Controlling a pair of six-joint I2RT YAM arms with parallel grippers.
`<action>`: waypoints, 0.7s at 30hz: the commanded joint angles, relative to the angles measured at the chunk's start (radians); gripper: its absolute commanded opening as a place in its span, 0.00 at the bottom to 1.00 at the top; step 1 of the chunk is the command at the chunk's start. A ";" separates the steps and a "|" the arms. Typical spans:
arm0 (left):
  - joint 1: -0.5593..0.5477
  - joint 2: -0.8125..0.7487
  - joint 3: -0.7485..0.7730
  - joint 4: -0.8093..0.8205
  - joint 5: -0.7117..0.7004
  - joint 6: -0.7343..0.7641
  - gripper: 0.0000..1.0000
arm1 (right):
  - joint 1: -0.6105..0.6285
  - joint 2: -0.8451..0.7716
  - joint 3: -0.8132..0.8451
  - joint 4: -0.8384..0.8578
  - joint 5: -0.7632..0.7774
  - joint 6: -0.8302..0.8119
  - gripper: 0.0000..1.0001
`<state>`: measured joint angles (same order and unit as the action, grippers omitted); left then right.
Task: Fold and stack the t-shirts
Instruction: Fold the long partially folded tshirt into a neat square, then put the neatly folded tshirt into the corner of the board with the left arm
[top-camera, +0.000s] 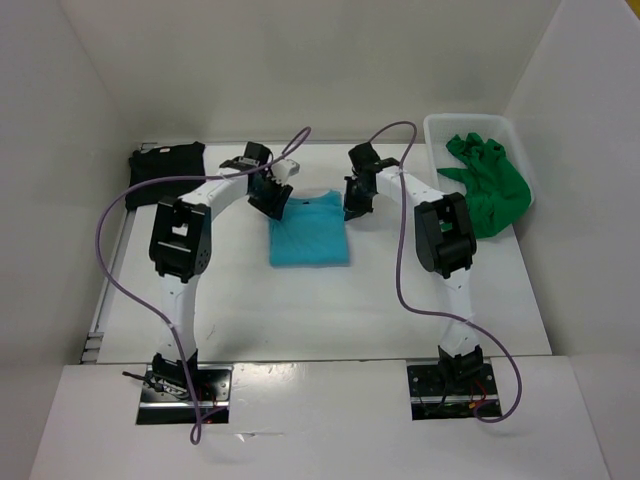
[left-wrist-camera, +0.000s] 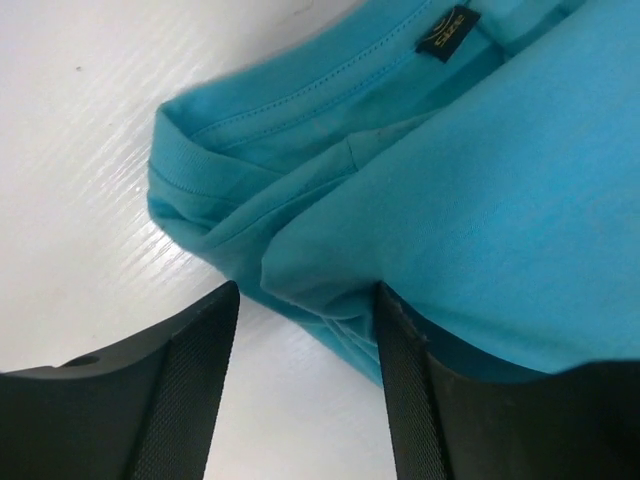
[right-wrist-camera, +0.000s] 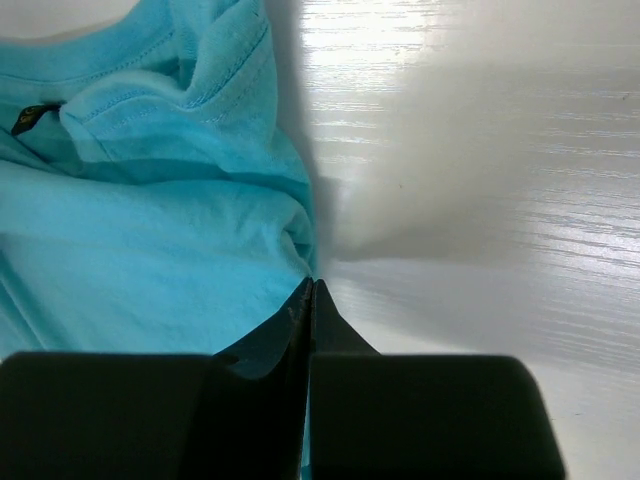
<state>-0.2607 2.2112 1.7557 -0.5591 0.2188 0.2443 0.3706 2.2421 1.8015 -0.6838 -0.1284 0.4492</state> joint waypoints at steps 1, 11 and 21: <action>-0.005 -0.122 0.011 0.002 -0.009 -0.029 0.65 | -0.004 -0.044 0.015 0.026 -0.019 0.003 0.00; 0.069 -0.292 -0.260 -0.048 0.297 -0.085 1.00 | 0.005 -0.194 -0.114 0.046 -0.039 0.031 0.43; 0.094 -0.162 -0.271 -0.047 0.393 -0.154 1.00 | 0.014 -0.294 -0.244 0.073 -0.030 0.051 0.45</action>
<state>-0.1619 2.0190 1.4487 -0.5980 0.5205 0.1253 0.3744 2.0247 1.5803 -0.6605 -0.1654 0.4866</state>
